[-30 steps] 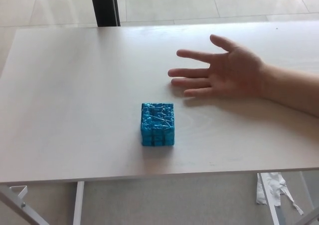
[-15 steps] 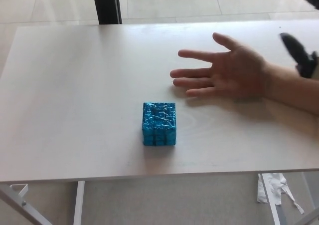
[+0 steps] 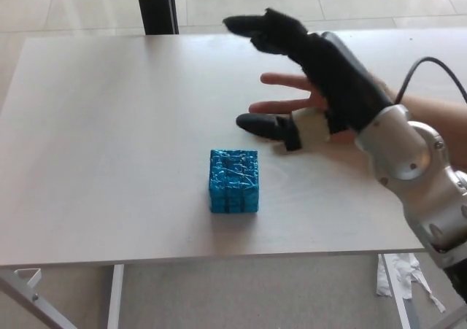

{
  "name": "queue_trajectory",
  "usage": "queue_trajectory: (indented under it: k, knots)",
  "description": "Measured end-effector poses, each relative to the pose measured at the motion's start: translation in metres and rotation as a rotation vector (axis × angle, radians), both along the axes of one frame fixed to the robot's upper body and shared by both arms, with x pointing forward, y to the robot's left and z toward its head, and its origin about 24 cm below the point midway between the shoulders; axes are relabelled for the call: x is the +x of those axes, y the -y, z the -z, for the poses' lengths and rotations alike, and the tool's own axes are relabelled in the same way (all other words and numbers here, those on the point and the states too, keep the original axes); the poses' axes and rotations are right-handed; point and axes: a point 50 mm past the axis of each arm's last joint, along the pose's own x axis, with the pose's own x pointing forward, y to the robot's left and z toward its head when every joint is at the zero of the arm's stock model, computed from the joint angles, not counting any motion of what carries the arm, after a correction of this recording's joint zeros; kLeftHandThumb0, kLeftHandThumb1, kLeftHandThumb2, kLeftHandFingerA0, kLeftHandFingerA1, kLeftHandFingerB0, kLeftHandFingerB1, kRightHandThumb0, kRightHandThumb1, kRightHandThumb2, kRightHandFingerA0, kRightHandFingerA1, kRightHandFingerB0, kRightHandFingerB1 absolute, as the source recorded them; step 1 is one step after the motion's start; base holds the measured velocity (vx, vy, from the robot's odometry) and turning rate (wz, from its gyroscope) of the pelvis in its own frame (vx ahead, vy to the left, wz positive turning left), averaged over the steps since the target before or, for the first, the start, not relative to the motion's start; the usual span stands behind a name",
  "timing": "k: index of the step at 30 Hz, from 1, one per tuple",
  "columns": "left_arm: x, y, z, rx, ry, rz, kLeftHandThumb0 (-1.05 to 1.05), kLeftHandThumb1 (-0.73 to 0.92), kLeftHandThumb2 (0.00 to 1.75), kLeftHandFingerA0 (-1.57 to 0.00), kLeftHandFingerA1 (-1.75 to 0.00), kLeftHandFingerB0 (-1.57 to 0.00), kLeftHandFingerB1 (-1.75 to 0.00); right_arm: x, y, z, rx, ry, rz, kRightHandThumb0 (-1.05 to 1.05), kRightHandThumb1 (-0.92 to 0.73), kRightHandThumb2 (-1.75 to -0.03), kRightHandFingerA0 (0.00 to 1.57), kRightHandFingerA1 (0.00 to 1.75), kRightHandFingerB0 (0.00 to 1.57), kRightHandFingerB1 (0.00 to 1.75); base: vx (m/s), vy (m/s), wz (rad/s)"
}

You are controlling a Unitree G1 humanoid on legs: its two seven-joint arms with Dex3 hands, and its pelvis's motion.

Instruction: The robot uses its right hand to pick up a cube kept in the middle of the desk infront of it and hands it to a person

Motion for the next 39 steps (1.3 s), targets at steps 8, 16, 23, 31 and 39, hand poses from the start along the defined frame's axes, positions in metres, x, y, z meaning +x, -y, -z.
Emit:
queue_trajectory:
  k: [8, 16, 23, 31, 39]
  knots:
    - [-0.001, 0.0, 0.0, 0.0, -0.005, 0.001, -0.47, 0.6, 0.58, -0.55, -0.55, -0.55, -0.43, 0.002, -0.022, 0.025, -0.252, -0.027, -0.037, -0.83, -0.61, -0.59, 0.18, 0.56, 0.26, 0.43, 0.0, 0.0, 0.0]
    - [-0.001, 0.0, 0.0, -0.001, -0.009, 0.006, -0.48, 0.6, 0.58, -0.59, -0.53, -0.56, -0.42, -0.001, -0.033, 0.046, -0.472, -0.01, -0.062, -0.83, -0.61, -0.59, 0.19, 0.58, 0.29, 0.46, 0.0, 0.0, 0.0]
    - [0.0, 0.001, 0.001, -0.003, -0.016, 0.017, -0.49, 0.6, 0.58, -0.56, -0.52, -0.53, -0.42, -0.005, -0.041, 0.059, -0.625, 0.017, -0.078, -0.91, -0.52, -0.94, 0.17, 0.58, 0.18, 0.5, 0.0, 0.0, 0.0]
    - [0.001, 0.001, 0.001, -0.004, -0.019, 0.028, -0.52, 0.56, 0.61, -0.55, -0.53, -0.54, -0.43, -0.009, -0.056, 0.066, -0.82, 0.036, -0.104, -0.81, -0.46, -0.88, 0.67, 0.95, 0.09, 0.52, 0.0, 0.0, 0.0]
    - [0.003, 0.001, 0.001, -0.008, -0.023, 0.044, -0.51, 0.6, 0.58, -0.53, -0.55, -0.56, -0.43, -0.007, -0.06, 0.067, -0.923, 0.066, -0.036, -0.26, -0.56, -0.74, 0.94, 1.68, 0.46, 0.51, 0.0, 0.0, 0.0]
